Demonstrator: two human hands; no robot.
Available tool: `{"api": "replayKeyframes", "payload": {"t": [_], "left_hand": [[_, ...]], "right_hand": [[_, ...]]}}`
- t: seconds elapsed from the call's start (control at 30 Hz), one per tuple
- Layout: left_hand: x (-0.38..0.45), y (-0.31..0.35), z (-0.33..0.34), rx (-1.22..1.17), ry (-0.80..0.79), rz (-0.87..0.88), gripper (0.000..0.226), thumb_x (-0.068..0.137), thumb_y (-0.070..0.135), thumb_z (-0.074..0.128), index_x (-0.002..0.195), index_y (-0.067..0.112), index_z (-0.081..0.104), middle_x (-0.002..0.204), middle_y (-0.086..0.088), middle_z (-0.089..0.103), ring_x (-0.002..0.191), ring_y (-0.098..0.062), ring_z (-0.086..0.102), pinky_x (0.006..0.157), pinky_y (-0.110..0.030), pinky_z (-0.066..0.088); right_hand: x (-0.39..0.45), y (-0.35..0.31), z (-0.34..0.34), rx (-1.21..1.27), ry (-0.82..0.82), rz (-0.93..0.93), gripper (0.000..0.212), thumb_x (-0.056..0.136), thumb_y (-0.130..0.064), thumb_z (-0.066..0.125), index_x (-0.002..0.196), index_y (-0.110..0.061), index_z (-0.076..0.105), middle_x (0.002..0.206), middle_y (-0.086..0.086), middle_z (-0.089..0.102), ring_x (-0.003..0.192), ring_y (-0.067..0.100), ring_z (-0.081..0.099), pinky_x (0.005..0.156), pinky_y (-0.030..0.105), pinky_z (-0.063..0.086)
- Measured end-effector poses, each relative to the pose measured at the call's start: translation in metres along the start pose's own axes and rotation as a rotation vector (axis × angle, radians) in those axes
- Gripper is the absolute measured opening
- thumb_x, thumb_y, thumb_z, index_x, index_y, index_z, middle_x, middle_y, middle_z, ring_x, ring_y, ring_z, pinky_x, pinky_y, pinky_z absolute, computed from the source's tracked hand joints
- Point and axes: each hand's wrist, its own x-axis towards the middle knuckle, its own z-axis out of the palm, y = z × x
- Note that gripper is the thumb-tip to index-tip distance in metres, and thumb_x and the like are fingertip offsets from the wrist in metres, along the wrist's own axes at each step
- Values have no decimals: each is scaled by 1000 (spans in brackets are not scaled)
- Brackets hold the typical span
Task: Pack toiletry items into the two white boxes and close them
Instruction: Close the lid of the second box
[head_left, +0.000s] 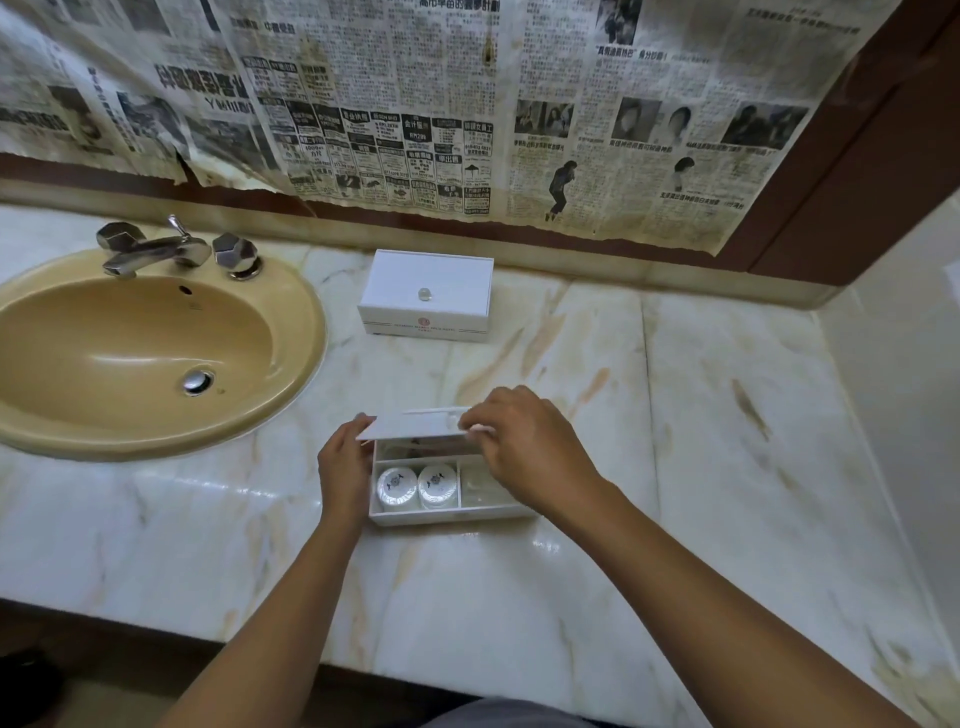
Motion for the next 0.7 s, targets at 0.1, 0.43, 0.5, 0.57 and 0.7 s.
{"api": "replayKeyframes", "payload": {"t": [0.1,0.43,0.5,0.57,0.7], "left_hand": [[-3,3,2,50,9,27,24,96,20,54,84,5,69,78,1,69,68,-11,61,60,-19,47],[-4,3,0,157,12,36,15,94,20,59,98,9,69,95,-2,68,90,-21,61,80,-32,48],[-6,3,0,179,7,46,18,95,21,59,102,8,69,97,-3,68,90,-20,60,76,-28,48],[-8,3,0,204,0,64,19,95,21,59,105,8,68,101,-3,68,91,-19,59,72,-24,46],[-11,3,-2,224,-5,75,17,93,20,62,108,13,67,105,0,66,95,-18,58,74,-21,44]], "right_hand": [[-14,2,8,-27,-96,-10,22,94,-18,53,108,-22,69,107,1,61,102,23,51,82,34,41],[-23,13,36,42,-203,107,24,94,-33,53,106,-19,68,101,0,59,100,18,50,74,26,36],[-19,16,37,136,-166,173,24,92,-35,57,107,-20,67,103,-1,59,102,16,51,80,26,39],[-15,21,37,200,-81,237,27,92,-35,58,114,-21,65,110,-1,59,109,15,49,89,25,38],[-9,30,41,287,75,388,45,93,-37,56,136,-23,47,134,-2,45,126,13,37,104,24,31]]}}
